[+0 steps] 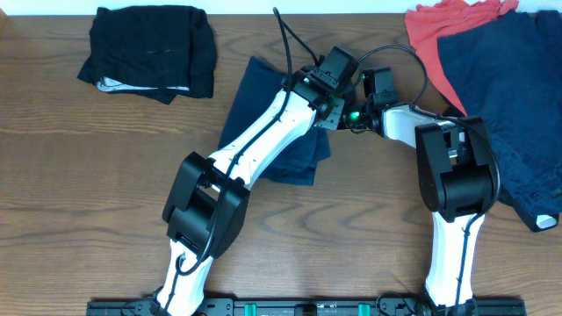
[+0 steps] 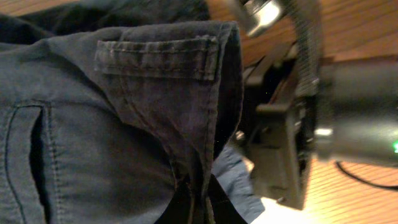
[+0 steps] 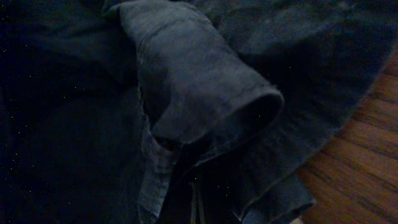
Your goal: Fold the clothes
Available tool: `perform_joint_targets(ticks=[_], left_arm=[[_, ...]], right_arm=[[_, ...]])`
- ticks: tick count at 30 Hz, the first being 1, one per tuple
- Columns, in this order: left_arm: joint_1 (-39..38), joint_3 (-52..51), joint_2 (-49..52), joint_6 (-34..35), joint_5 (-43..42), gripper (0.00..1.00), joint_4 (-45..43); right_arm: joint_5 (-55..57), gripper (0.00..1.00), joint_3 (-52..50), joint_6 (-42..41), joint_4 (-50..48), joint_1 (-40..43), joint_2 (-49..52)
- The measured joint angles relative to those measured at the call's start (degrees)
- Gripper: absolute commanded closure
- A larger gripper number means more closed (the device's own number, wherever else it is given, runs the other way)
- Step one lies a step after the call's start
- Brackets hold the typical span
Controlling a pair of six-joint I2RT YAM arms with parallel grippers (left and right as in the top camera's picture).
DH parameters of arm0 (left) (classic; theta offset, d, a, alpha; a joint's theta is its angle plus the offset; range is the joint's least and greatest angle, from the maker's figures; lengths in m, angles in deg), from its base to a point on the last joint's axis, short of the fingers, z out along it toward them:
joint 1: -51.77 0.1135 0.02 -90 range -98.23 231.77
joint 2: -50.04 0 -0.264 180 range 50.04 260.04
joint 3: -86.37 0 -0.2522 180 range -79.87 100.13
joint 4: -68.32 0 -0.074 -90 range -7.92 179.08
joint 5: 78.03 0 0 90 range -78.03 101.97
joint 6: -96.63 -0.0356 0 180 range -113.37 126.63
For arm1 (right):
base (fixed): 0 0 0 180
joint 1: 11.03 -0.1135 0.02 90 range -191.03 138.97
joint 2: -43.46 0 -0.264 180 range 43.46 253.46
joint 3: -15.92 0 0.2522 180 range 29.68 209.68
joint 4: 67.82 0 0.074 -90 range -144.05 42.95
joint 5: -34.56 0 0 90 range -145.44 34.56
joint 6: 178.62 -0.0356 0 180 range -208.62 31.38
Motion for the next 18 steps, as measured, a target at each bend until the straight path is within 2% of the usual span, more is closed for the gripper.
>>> perform_joint_targets(ticks=[9,18], left_arm=[[0.00,0.00,0.00,1.09,-1.49,0.94,-1.92],[0.00,0.00,1.49,1.81,-1.90,0.94,-5.40]], right_arm=[[-0.70,0.99,1.05,0.15,1.44,0.66,0.15],[-2.82,0.99,3.91,-0.13,6.71,6.51,0.42]])
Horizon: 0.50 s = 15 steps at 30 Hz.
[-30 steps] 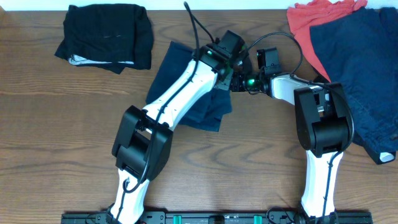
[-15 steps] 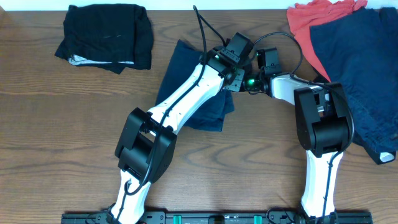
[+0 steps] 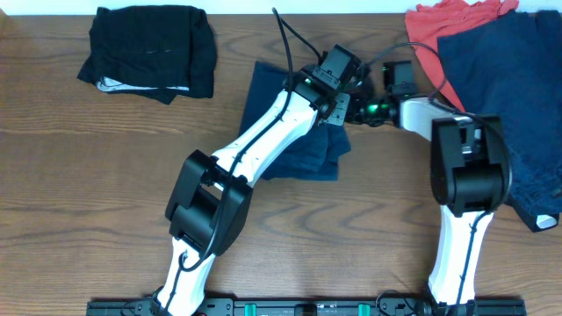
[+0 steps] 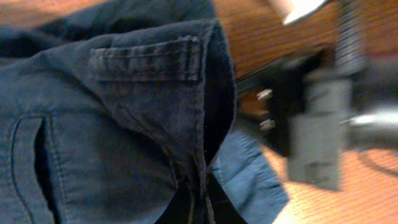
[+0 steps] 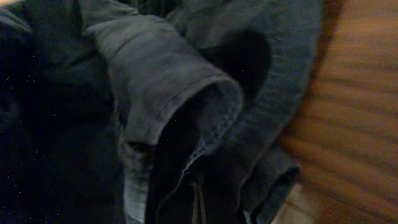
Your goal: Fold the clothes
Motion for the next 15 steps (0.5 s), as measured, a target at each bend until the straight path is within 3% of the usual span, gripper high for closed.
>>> perform_joint_targets(ticks=[9,10,13,15], left_arm=[[0.00,-0.04,3.41,0.48,-0.20,0.94,-1.62],[-0.02,-0.07,3.58,0.50,-0.20,0.89,-1.70],[-0.13,-0.11,3.72,0.70,-0.42,0.53,-1.86],[-0.22,-0.11,3.72,0.52,-0.61,0.39,-1.97]], right_arm=[[0.72,0.99,0.15,-1.05,0.35,5.88,-11.63],[0.72,0.97,0.33,-1.05,0.35,6.14,-13.03],[1.03,0.78,1.11,-1.01,2.19,6.58,-14.95],[1.84,0.69,1.14,-0.79,4.66,6.60,-14.95]])
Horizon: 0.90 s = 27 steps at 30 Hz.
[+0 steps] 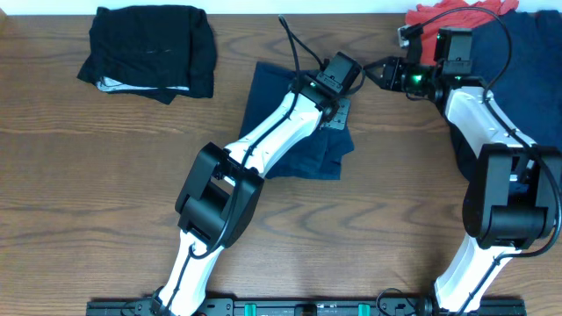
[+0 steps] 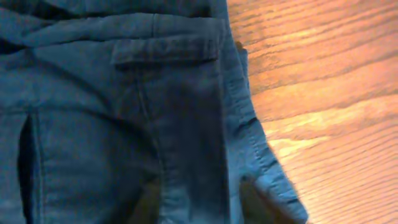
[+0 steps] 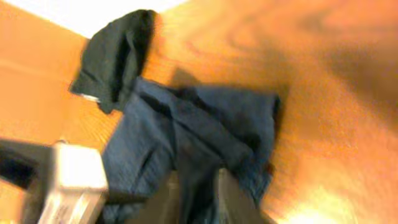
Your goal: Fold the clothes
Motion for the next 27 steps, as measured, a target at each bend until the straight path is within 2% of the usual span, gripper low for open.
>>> perform_joint_targets(ticks=[1,2,9,15,20,27], left_arm=[[-0.04,0.00,0.00,0.31,-0.15,0.31,0.02],[-0.04,0.00,0.00,0.24,-0.33,0.29,0.11],[-0.04,0.00,0.00,0.50,-0.46,0.25,0.28],[-0.11,0.00,0.00,0.50,-2.86,0.25,-0.20],[-1.11,0.00,0.00,-0.92,-3.85,0.23,-2.43],[-2.86,0.00,0.44,-3.89,0.31,0.23,-3.19]], right_arm=[[0.42,0.63,-0.09,0.42,1.46,0.00,0.15],[0.70,0.59,-0.11,0.68,2.43,0.00,0.35],[2.58,0.40,-0.24,2.19,4.15,0.00,0.55],[4.15,0.34,-0.24,2.47,3.76,1.18,0.52],[4.81,0.28,-0.24,2.51,3.63,5.68,0.52],[5.14,0.24,-0.24,3.10,4.57,11.52,0.55]])
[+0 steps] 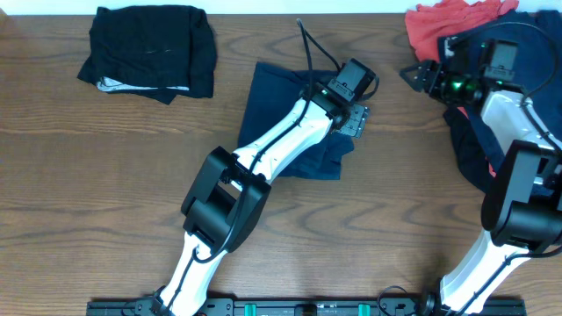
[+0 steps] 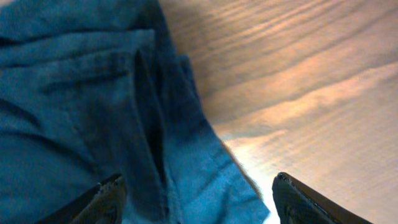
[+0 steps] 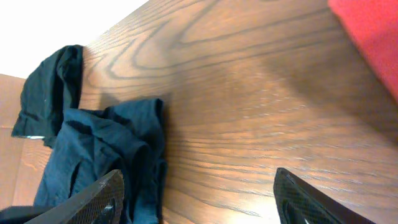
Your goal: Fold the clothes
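A navy garment lies folded on the table's middle, also seen in the left wrist view and the right wrist view. My left gripper hovers over its right edge, open, with nothing between its fingers. My right gripper is open and stands apart to the right, over bare wood, near the red garment.
A folded black garment lies at the back left. At the back right a red garment overlaps a pile of dark blue cloth under the right arm. Wooden tabletop surrounds them.
My left gripper has risen and shifted to the navy garment's right edge, jaws wider. My right gripper has moved further right, toward the red garment. The navy garment lies unchanged.
Both grippers were shut on a fold of the navy garment at its right side. Then the fold lay further right, still held. Then both had let go, the right gripper off toward the back right. Now both are open and clear of the cloth.
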Available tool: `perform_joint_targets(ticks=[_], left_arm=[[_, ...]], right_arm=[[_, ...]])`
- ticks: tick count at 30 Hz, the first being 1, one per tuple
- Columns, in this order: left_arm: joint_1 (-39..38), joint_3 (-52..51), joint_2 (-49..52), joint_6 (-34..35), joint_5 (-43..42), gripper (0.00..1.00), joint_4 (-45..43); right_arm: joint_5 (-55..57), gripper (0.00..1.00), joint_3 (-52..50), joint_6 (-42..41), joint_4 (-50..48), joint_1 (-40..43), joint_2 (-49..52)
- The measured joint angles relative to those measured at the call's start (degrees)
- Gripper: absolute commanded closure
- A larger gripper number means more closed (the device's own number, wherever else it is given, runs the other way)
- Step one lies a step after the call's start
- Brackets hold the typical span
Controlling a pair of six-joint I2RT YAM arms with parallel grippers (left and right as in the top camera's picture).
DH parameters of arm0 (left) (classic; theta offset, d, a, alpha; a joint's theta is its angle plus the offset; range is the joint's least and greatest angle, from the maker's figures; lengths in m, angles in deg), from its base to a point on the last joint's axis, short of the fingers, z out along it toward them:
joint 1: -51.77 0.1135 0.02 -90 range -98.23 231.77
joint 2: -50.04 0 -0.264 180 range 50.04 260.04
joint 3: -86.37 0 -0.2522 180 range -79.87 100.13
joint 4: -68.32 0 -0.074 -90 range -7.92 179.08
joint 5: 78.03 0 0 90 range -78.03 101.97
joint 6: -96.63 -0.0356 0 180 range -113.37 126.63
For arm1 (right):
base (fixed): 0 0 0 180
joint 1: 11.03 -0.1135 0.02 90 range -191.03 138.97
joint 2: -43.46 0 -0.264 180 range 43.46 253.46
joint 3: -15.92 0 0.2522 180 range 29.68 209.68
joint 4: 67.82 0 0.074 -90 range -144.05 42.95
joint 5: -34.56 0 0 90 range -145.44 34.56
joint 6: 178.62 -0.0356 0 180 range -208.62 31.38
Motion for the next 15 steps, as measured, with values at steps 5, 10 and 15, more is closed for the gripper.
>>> perform_joint_targets(ticks=[5,10,15], left_arm=[[0.22,0.00,2.97,-1.66,4.15,0.22,-5.03],[0.31,-0.04,7.04,-2.47,5.75,0.19,-11.28],[0.31,-0.04,8.37,-3.15,6.80,0.19,-13.49]], right_arm=[[0.00,0.22,0.00,1.68,1.31,0.28,0.00],[-0.02,0.21,0.00,2.51,1.44,0.22,0.00],[-0.02,0.21,0.00,2.75,1.53,0.22,0.00]])
